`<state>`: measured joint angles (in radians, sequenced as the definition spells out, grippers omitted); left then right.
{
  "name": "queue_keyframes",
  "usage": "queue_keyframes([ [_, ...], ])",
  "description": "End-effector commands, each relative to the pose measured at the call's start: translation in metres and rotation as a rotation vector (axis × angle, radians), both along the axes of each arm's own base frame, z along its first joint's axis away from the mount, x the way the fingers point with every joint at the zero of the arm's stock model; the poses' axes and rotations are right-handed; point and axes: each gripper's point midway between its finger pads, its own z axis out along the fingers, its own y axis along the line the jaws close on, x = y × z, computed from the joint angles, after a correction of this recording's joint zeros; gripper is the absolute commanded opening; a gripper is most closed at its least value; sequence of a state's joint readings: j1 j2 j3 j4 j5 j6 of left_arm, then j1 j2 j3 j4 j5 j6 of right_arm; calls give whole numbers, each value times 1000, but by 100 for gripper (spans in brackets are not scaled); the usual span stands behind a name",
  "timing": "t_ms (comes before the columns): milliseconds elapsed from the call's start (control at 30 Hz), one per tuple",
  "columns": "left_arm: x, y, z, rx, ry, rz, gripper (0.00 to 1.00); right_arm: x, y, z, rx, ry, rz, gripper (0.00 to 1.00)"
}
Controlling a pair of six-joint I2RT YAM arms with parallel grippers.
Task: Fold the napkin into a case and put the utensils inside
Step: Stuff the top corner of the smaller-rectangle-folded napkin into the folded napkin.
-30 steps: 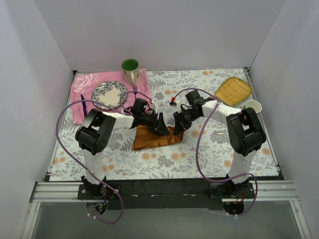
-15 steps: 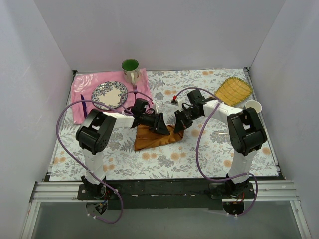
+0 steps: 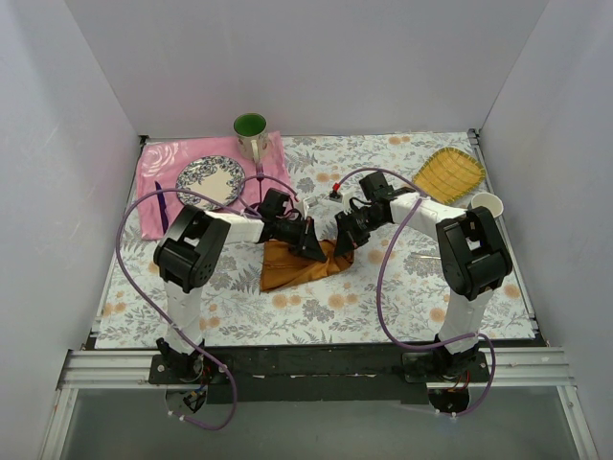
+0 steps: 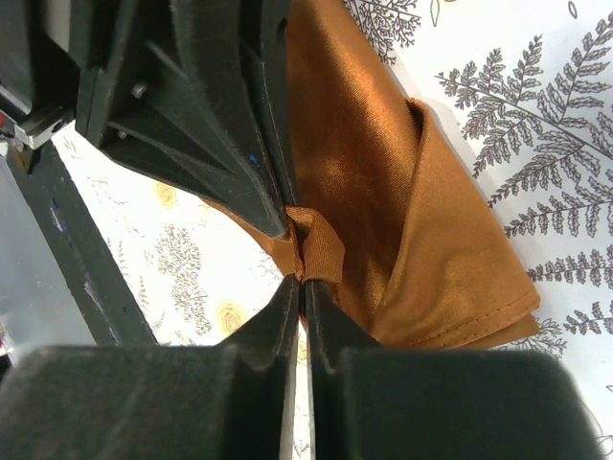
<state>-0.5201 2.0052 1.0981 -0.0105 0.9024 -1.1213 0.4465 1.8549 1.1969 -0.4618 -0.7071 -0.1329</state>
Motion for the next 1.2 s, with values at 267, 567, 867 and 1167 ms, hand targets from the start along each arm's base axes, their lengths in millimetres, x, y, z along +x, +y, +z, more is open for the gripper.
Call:
queue_keyframes([
  [267,-6,0,-6,51,144,29,0,38,1,35,3,-223,-40,35],
  [567,-2,-2,-4,60,197,49,0,50,-1,21,-160,-386,-2,36],
  [867,-2,0,-6,71,205,55,0,50,4,6,-226,-477,34,35],
  [1167,0,1,-5,71,206,58,0,47,6,-9,-305,-538,83,32],
])
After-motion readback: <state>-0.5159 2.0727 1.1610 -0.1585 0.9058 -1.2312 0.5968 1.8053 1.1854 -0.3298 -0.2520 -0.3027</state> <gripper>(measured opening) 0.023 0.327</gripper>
